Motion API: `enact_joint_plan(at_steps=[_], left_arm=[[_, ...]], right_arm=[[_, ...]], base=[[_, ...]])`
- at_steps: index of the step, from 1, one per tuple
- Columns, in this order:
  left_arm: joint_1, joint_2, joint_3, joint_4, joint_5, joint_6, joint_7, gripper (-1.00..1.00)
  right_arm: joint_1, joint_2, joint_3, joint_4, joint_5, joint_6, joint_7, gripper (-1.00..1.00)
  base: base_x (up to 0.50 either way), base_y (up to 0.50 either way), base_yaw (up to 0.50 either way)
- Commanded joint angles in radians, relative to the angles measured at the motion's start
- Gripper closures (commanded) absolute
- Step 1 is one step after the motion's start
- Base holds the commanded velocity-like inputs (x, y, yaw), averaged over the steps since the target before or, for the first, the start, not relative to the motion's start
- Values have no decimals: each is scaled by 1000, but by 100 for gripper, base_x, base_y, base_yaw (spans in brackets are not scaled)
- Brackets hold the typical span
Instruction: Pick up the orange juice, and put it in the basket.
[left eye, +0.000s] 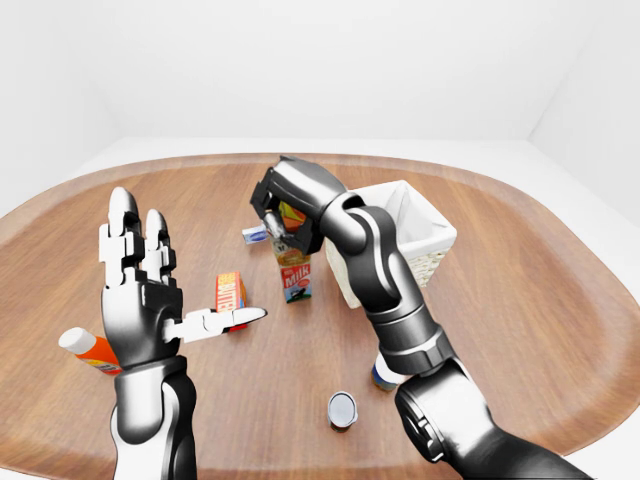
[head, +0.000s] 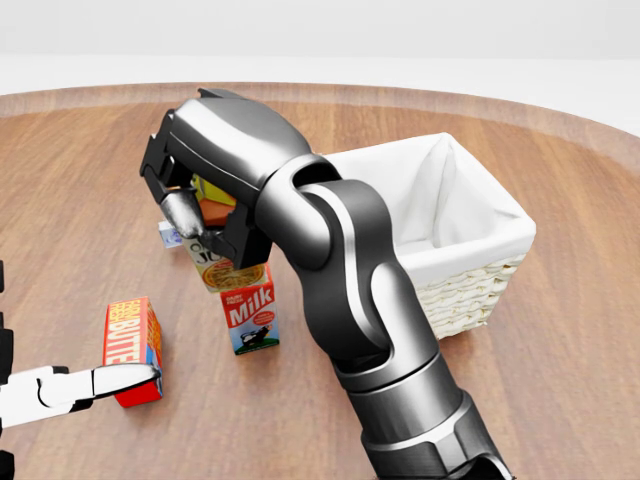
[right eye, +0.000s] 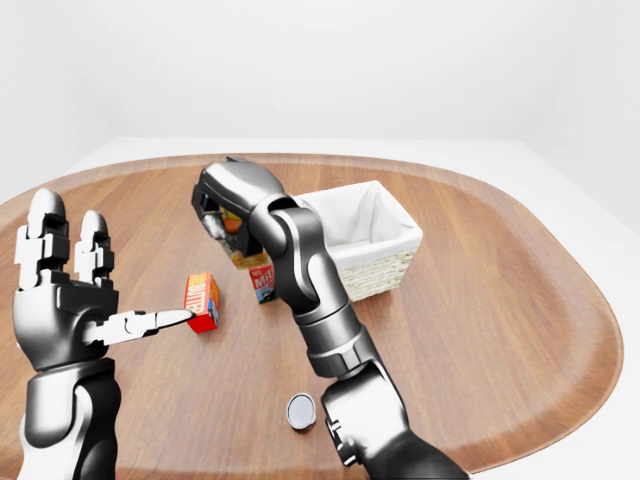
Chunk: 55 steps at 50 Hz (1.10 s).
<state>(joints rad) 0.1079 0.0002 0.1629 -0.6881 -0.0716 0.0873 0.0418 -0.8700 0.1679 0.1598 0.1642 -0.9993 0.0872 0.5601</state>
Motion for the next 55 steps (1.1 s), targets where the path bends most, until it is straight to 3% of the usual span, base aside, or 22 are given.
enact_joint_plan(at_steps=[1,18,24,30,36,37,41,55], left_arm=[[-3,1,3,9,-1,0,-1,-100],[-2,1,0,10,-1,0,1,-100],[-2,1,1,12,-1,0,1,-100],[-4,2,3,18,-2,0,0,-100],[-3,2,2,18,-2,0,0,-100],[-2,1,2,14,-3,0,0,-100],[0,1,2,10,-3,0,1,-100],[-4,2,3,12,-1,0,0,-100]], right_arm=[[-174,-33,-40,23,64,0,74,100],[-494,-100,-100,202,272,0,91,100],[-695,-168,-139,444,383,0,26,100],[-820,-226,-151,670,445,0,-54,100],[-845,-237,-150,724,462,0,-69,100],[-865,-274,-145,810,445,0,-82,100],[-897,-312,-157,922,435,0,-107,100],[-905,-401,-180,1073,393,0,-128,100]], base=[[3,0,-2],[3,0,-2],[3,0,-2],[3,0,-2],[4,0,-2],[4,0,-2],[4,0,-2],[4,0,-2]])
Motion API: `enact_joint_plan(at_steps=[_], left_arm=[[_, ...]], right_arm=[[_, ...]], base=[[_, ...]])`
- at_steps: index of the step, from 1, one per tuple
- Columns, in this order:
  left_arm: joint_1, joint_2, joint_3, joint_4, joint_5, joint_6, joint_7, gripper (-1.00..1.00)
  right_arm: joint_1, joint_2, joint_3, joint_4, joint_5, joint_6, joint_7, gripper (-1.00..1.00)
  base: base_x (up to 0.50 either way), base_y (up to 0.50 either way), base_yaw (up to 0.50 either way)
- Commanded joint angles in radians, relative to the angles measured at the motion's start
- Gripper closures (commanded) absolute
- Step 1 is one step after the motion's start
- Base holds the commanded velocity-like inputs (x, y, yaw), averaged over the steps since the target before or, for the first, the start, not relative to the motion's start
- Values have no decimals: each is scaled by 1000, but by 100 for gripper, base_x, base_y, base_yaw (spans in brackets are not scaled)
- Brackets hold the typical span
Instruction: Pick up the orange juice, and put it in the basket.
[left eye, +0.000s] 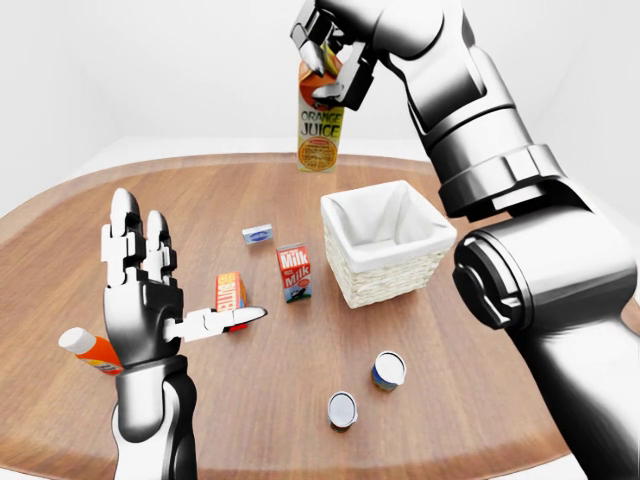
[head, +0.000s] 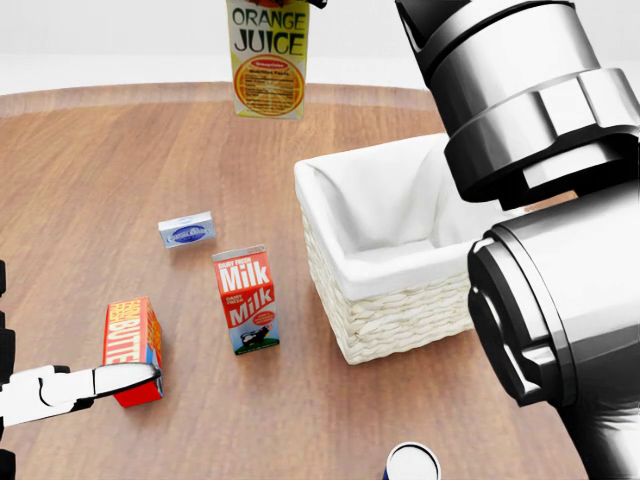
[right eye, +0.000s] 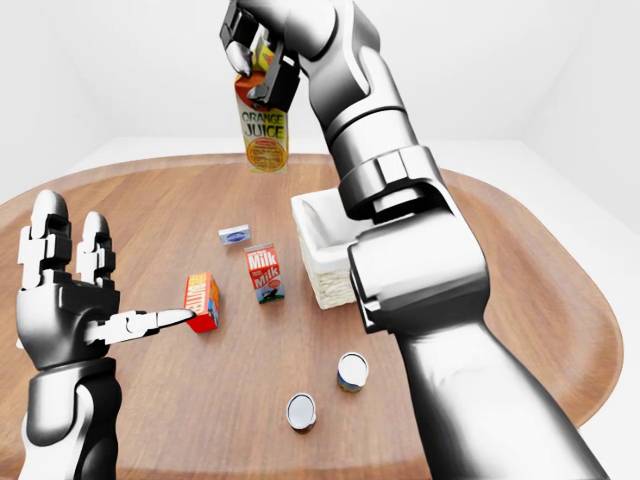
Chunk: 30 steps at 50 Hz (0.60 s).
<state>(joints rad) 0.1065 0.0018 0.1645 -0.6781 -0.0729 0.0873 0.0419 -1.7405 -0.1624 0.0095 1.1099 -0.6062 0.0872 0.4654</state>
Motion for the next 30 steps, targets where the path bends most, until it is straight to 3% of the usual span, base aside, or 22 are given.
enact_joint_plan(at_steps=[1,12,30], left_arm=[[-4,1,2,5,0,0,-1,-100],[-2,0,-1,2,2,0,0,-100],[5,-4,-6,-22,6,0,4,-100]], right_arm=[[-34,-77,-31,135,-4,0,-38,100],[-31,-129,-66,191,-23,0,-99,100],[37,-147,-131,234,-7,0,-244,100]], base=[[4,0,-2],[4,0,-2],[4,0,-2]])
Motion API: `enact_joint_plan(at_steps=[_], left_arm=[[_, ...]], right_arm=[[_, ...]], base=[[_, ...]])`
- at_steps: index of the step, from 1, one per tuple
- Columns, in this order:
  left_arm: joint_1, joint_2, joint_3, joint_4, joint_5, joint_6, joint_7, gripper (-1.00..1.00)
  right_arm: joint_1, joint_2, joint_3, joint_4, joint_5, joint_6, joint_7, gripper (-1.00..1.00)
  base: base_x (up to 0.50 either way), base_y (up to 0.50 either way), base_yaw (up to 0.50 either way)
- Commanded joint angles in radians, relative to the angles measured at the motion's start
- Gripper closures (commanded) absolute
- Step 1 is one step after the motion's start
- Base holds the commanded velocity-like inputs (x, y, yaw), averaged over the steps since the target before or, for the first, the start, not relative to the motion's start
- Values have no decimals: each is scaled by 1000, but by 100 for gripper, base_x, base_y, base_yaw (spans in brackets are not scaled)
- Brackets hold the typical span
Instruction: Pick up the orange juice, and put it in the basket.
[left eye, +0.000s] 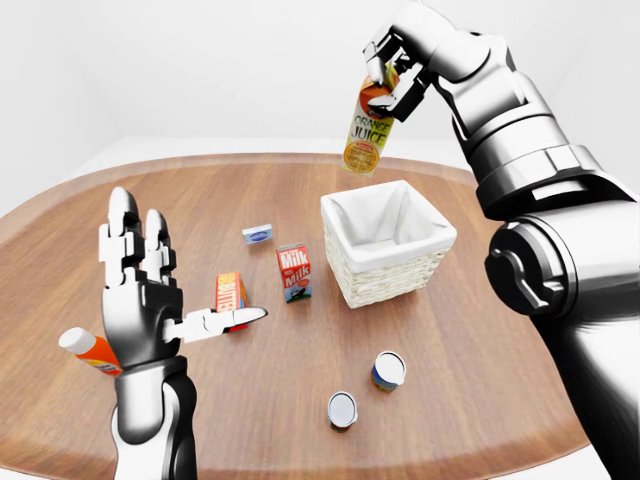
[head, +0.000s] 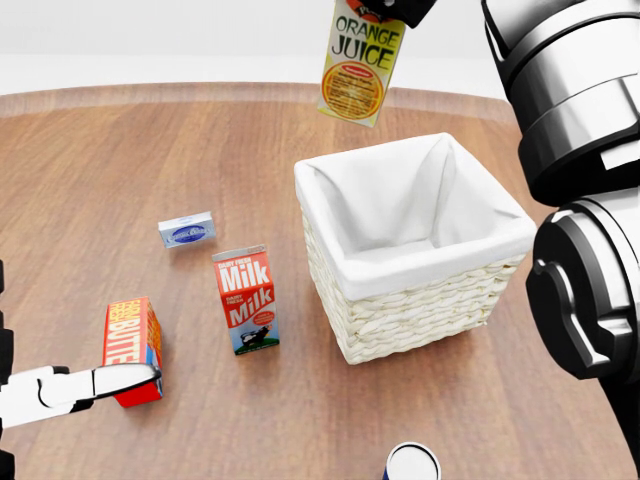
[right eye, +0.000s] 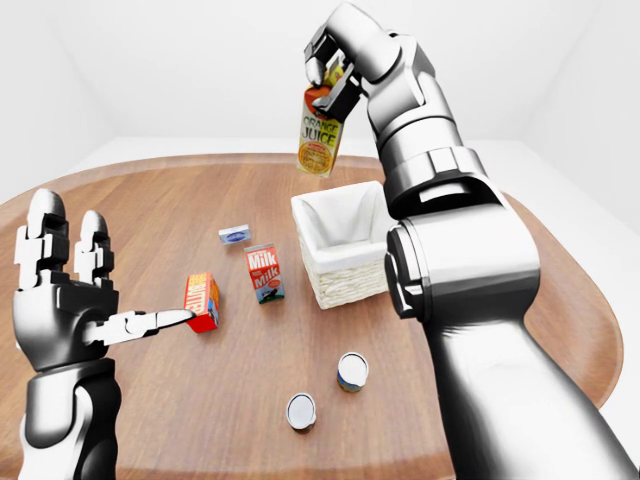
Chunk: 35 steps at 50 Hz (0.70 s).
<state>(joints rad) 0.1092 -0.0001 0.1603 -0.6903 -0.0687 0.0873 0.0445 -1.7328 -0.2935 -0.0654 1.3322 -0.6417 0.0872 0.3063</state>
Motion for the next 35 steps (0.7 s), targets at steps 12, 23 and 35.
enact_joint_plan(at_steps=[12,23,35], left_arm=[[0,-3,-2,-13,1,0,4,-100],[-4,-1,-3,-9,1,0,6,-100],[-4,0,0,-7,-3,0,6,-100]], right_arm=[[82,-15,-64,23,2,0,-200,100],[119,-20,-36,31,-109,0,-226,100],[140,-5,-39,34,-178,0,-214,100]], base=[[4,0,-2],[4,0,-2],[4,0,-2]])
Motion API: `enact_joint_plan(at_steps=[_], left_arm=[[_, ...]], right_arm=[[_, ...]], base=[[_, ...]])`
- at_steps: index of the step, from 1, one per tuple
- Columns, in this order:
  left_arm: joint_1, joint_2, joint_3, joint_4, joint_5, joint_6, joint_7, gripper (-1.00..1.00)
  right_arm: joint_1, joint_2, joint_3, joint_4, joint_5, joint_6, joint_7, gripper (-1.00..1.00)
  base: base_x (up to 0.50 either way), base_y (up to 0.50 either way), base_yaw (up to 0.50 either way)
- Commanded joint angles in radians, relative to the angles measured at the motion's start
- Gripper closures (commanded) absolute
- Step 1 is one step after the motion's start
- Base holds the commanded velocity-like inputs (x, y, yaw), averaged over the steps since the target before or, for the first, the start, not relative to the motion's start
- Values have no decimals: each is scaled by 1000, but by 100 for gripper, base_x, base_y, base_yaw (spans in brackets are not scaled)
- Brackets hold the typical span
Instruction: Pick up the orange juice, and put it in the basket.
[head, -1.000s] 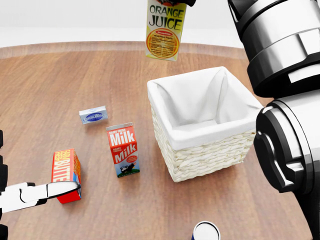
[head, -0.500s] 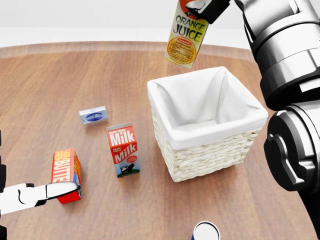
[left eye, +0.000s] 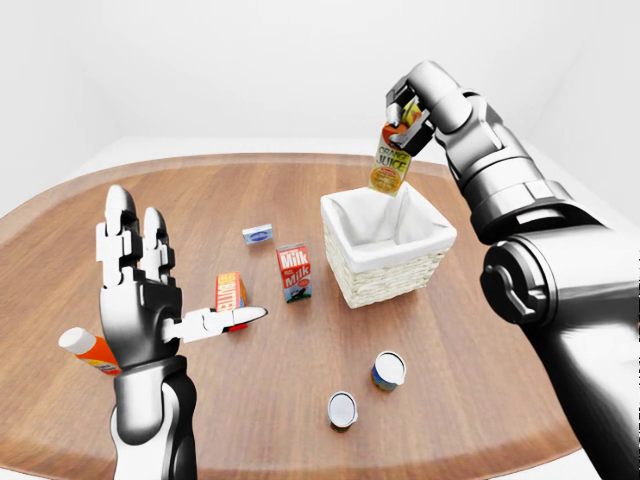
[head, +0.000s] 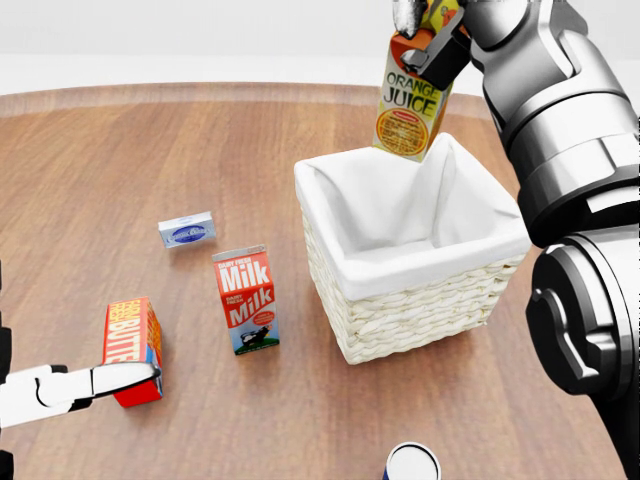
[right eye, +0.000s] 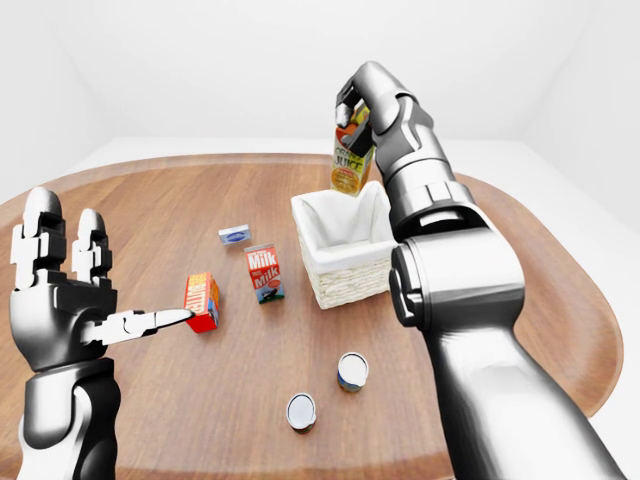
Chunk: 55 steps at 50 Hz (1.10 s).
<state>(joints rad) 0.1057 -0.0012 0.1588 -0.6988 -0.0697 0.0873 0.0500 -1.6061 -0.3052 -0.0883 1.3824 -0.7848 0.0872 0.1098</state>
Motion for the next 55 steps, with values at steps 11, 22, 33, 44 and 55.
enact_joint_plan(at_steps=[11,22,33,44,55], left_arm=[[2,-1,0,-3,-2,0,1,-100],[3,-1,2,-1,-4,0,0,-100],[2,0,3,2,-4,0,1,-100],[1,0,2,1,-4,0,2,-100],[2,0,2,-1,-4,0,3,-100]], right_arm=[[36,27,-18,-13,-59,0,-36,100],[69,38,-7,-10,-102,0,-54,100],[89,42,-18,-9,-120,0,-76,100],[103,47,-29,-8,-115,0,-119,100],[111,50,-37,-7,-107,-3,-171,100]], base=[[4,0,-2],[4,0,-2],[4,0,-2],[4,0,-2],[4,0,-2]])
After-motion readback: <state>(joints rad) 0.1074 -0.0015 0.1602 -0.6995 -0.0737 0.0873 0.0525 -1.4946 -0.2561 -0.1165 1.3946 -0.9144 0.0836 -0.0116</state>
